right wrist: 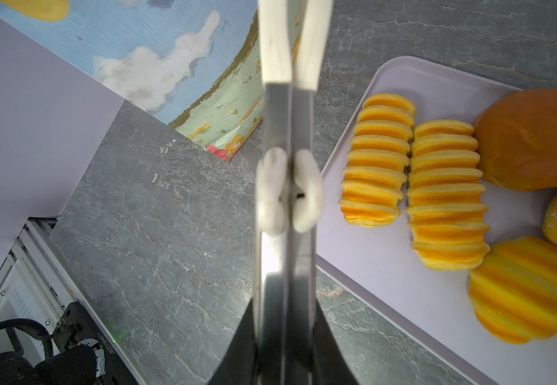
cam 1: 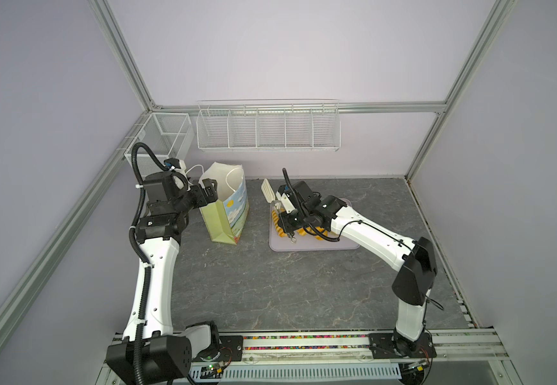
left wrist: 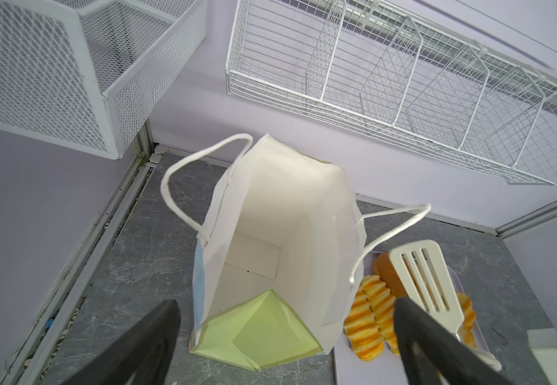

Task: Take the fake bread out of the paper bag

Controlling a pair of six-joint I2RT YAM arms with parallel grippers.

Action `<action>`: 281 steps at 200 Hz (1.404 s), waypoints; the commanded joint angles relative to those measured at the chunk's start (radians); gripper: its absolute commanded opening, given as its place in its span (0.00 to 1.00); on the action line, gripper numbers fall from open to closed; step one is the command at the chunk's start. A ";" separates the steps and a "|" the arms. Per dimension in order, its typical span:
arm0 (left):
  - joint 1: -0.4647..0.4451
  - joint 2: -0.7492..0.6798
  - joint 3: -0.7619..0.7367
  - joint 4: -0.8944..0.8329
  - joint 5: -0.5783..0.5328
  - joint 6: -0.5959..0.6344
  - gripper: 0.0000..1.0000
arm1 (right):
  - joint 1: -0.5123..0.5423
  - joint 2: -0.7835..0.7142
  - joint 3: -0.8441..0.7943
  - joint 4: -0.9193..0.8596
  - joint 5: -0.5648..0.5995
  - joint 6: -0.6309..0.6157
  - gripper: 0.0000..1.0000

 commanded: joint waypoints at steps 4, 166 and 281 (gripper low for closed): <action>0.005 -0.096 -0.036 -0.045 -0.012 0.018 0.99 | 0.013 -0.132 -0.101 0.006 0.056 -0.004 0.11; -0.005 -0.571 -0.538 -0.159 0.154 -0.067 0.99 | 0.357 -0.262 -0.732 0.071 0.325 -0.061 0.28; -0.005 -0.602 -0.618 -0.136 0.059 -0.090 0.99 | 0.433 -0.257 -0.716 0.006 0.445 -0.035 0.60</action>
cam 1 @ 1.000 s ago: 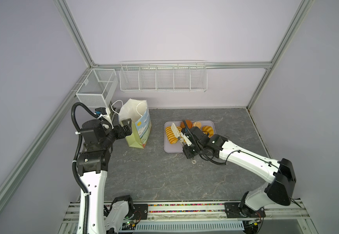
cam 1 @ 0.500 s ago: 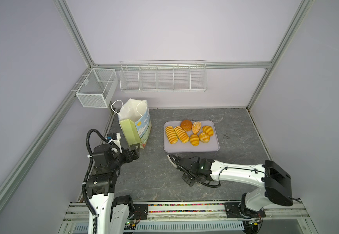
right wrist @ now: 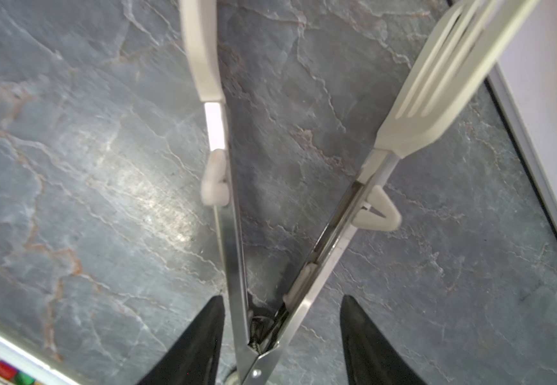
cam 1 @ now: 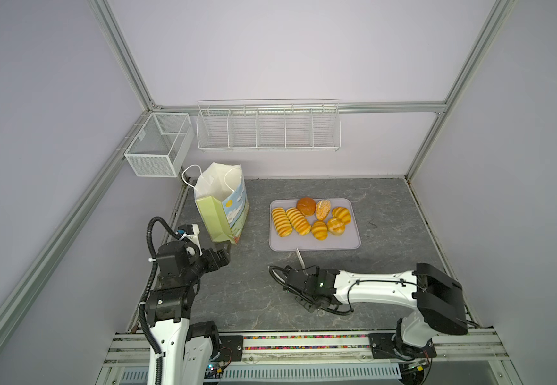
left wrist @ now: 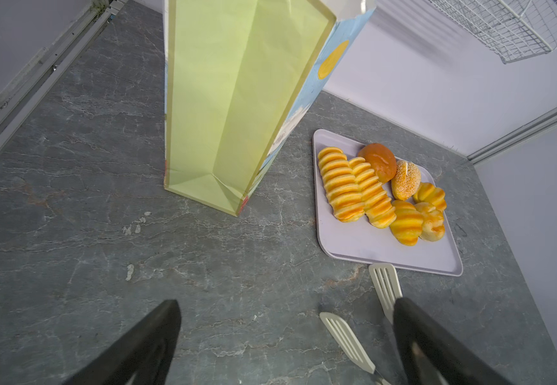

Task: Take the fake bread out of the paper bag

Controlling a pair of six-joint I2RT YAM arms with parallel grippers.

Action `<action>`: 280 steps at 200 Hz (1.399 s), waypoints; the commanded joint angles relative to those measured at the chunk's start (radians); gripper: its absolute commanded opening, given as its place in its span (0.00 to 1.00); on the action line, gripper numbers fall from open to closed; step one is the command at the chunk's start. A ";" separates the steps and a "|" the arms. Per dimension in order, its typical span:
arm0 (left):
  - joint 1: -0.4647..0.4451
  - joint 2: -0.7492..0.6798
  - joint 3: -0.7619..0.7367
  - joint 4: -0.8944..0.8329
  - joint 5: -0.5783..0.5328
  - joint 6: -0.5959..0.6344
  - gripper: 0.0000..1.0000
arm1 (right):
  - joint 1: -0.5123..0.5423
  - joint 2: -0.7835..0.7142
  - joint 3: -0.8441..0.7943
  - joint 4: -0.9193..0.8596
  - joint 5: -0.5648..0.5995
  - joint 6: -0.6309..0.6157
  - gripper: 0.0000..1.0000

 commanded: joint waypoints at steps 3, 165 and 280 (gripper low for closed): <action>-0.002 -0.015 -0.014 0.008 -0.037 -0.014 0.99 | 0.010 -0.045 0.011 -0.036 0.050 0.009 0.61; -0.002 -0.008 -0.117 0.271 -0.293 -0.035 0.99 | -0.305 -0.477 -0.135 0.213 0.364 -0.156 0.89; -0.169 0.188 -0.359 0.788 -0.619 0.008 0.99 | -0.950 -0.701 -0.615 0.806 0.138 -0.276 0.89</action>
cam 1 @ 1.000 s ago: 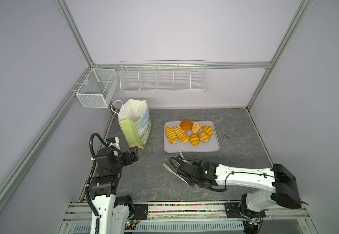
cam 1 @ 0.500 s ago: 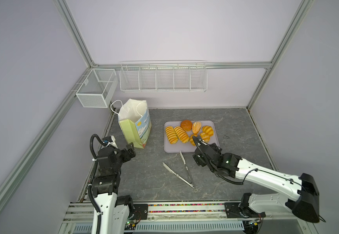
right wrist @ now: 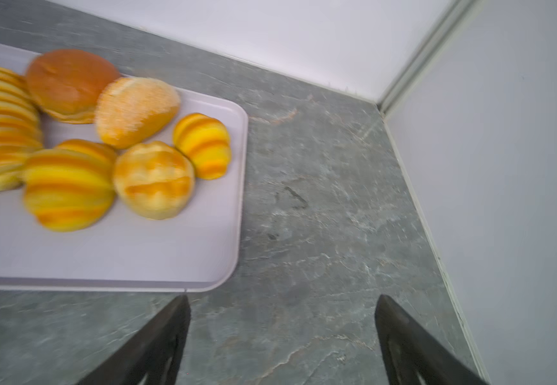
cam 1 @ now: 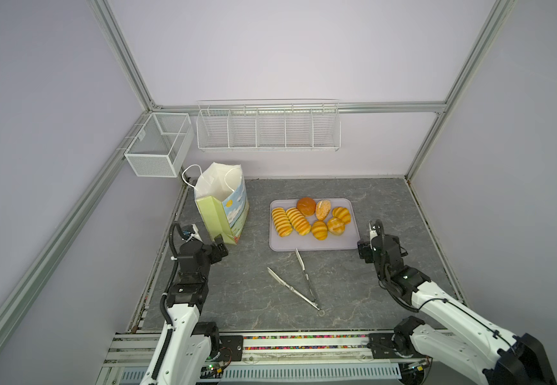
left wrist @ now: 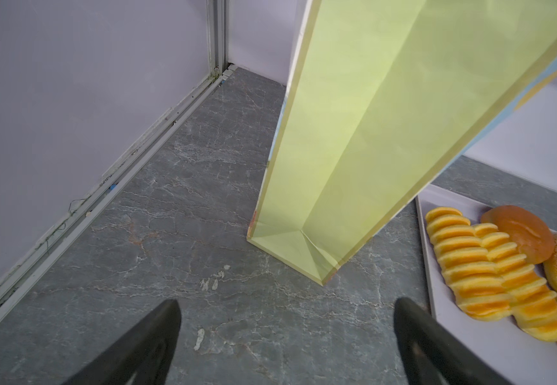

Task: Take the fake bread out of the paper bag

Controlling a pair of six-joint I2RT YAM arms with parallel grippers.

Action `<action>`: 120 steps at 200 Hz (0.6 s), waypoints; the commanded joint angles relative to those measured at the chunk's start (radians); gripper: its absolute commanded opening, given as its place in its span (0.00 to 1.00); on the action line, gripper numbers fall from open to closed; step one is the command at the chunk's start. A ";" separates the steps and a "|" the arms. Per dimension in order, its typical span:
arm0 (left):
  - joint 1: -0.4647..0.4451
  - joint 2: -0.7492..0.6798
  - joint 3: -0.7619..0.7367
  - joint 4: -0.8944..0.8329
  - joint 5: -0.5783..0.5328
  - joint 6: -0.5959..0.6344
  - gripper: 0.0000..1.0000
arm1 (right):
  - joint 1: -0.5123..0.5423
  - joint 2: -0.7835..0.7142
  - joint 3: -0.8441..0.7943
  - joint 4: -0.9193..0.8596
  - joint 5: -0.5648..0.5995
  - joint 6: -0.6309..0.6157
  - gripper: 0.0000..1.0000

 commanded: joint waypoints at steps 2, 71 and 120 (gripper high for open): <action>-0.025 0.056 -0.061 0.229 -0.132 0.019 0.99 | -0.136 0.016 -0.053 0.185 -0.105 0.021 0.89; -0.028 0.300 -0.174 0.640 -0.265 0.138 0.99 | -0.301 0.310 -0.133 0.649 -0.231 0.019 0.89; -0.008 0.413 -0.153 0.770 -0.280 0.147 0.99 | -0.317 0.388 -0.088 0.663 -0.248 -0.018 0.89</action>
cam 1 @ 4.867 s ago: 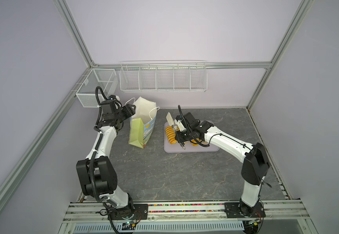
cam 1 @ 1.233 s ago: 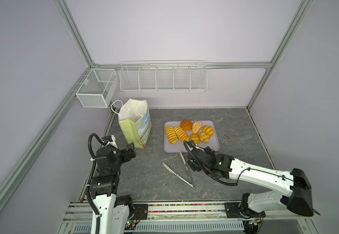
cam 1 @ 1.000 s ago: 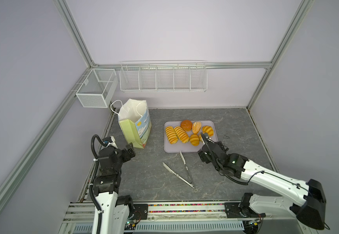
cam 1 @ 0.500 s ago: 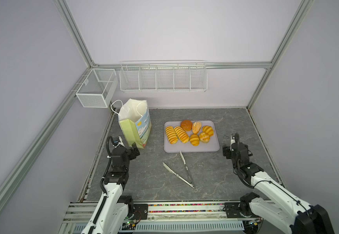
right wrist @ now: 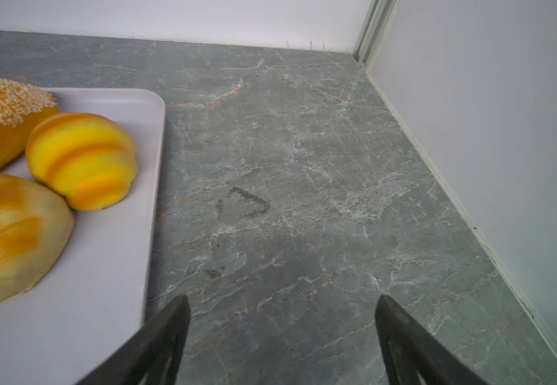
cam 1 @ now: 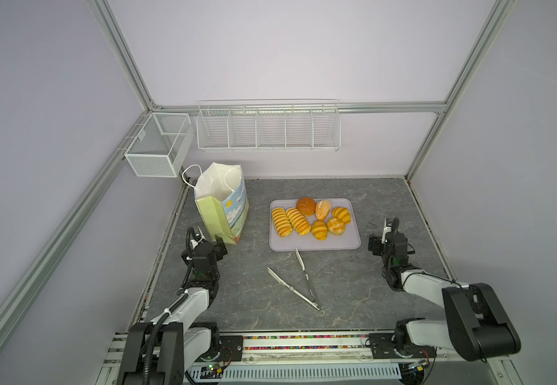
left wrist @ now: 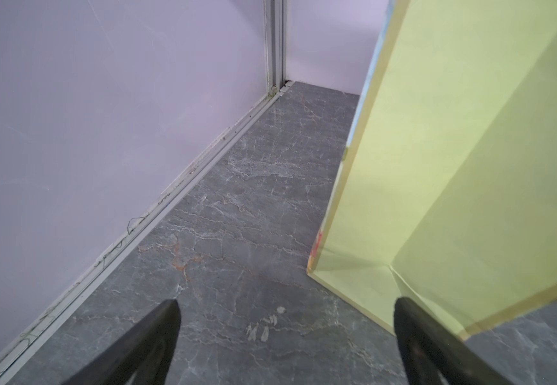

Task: Take the fake bread out of the paper bag

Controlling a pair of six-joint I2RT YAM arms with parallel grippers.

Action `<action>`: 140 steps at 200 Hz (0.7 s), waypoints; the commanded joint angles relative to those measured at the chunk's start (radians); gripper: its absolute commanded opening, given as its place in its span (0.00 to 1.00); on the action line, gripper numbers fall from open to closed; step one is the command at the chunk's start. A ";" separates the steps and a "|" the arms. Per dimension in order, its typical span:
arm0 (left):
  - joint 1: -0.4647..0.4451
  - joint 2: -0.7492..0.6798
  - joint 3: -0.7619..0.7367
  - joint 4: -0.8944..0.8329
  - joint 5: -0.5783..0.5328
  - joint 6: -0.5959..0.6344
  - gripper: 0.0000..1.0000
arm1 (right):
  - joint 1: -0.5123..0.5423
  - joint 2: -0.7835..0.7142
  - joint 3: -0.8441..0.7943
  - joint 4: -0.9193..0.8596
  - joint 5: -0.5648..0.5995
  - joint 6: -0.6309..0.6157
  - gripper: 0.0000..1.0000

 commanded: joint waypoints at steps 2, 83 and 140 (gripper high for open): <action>0.016 0.038 0.014 0.156 -0.011 0.019 0.99 | -0.012 -0.006 0.009 0.103 -0.024 -0.038 0.89; 0.029 0.374 -0.036 0.666 0.081 0.061 0.99 | -0.052 0.188 -0.079 0.494 -0.084 -0.101 0.89; 0.029 0.438 0.035 0.594 0.091 0.075 0.99 | -0.112 0.195 0.004 0.327 -0.200 -0.066 0.89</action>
